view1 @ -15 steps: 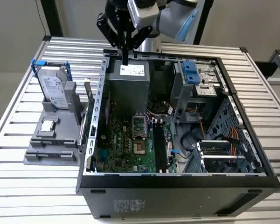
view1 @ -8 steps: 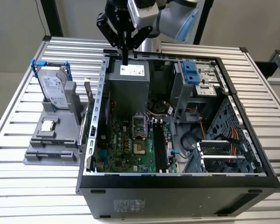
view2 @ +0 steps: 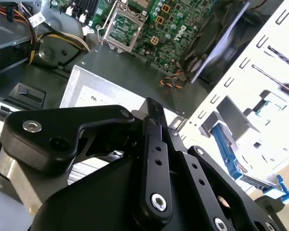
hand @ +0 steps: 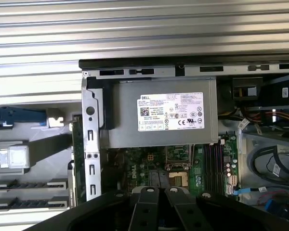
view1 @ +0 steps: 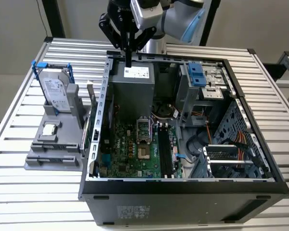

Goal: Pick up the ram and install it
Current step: 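Reach for the ram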

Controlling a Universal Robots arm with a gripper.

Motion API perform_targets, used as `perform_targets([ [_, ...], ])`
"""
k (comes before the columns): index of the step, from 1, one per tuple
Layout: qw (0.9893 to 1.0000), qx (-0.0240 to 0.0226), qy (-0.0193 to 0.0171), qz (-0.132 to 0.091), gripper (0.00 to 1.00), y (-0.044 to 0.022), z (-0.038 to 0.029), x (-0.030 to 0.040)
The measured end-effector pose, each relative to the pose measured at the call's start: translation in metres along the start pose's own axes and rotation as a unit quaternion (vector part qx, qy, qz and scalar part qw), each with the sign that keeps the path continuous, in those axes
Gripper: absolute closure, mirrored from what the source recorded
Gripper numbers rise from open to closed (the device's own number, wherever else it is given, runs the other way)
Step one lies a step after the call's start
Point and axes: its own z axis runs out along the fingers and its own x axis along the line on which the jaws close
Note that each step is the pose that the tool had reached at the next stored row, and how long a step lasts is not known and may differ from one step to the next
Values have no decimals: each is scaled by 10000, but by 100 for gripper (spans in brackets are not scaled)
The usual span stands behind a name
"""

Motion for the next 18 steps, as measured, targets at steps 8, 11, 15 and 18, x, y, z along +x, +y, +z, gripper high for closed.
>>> perform_targets([
  [8,10000,0,0,0,100,-3,-1,44],
  [11,10000,0,0,0,100,-5,-1,70],
  [15,10000,0,0,0,100,-9,-2,112],
  [18,10000,0,0,1,100,-14,-3,147],
])
